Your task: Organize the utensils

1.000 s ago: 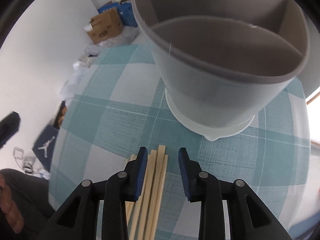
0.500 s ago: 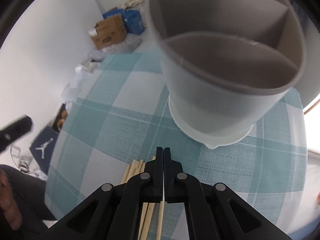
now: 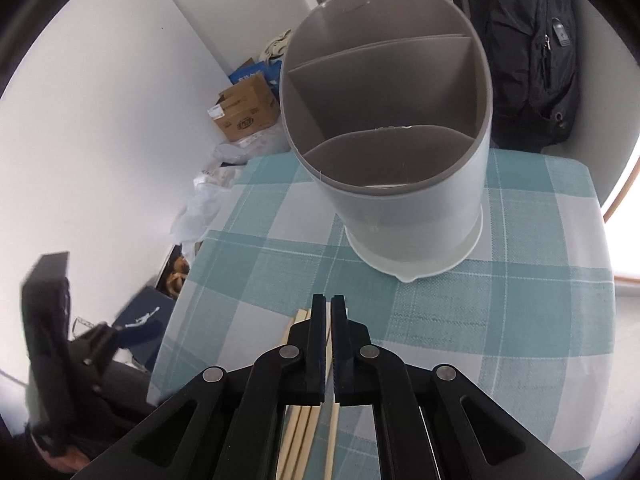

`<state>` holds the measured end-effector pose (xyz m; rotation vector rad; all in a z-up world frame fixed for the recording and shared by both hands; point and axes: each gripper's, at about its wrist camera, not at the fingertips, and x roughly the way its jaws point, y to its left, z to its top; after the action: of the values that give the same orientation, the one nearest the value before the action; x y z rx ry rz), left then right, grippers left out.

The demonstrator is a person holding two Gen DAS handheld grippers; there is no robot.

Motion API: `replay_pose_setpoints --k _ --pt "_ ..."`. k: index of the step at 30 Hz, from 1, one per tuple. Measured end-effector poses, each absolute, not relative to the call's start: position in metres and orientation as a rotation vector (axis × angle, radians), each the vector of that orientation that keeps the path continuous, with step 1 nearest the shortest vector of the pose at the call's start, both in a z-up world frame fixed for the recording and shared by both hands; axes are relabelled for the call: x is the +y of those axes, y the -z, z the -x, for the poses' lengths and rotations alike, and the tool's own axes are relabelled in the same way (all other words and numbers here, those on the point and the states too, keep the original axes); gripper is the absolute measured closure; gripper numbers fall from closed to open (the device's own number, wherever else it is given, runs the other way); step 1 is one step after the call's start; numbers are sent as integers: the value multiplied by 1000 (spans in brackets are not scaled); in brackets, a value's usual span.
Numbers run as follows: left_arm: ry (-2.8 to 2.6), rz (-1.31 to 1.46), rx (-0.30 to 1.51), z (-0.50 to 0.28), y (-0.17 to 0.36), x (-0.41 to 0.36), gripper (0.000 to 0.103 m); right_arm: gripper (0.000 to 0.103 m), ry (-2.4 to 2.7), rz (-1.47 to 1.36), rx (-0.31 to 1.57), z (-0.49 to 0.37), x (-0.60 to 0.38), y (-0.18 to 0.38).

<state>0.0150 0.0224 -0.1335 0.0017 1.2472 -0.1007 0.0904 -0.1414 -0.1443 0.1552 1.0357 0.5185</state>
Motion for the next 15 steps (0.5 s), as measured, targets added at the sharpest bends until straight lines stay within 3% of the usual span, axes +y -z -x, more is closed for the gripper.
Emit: replay_pose_setpoints --k 2,6,8,15 --pt "91 -31 1261 -14 137 19 1 85 -520 -179 1019 -89 -151 139" --pt "72 -69 1277 -16 141 16 1 75 -523 -209 984 -87 -161 128" --pt "57 -92 1296 -18 147 13 1 64 -524 -223 967 -85 -163 124" --pt "29 -86 1326 -23 151 13 1 59 -500 -235 934 -83 -175 113"
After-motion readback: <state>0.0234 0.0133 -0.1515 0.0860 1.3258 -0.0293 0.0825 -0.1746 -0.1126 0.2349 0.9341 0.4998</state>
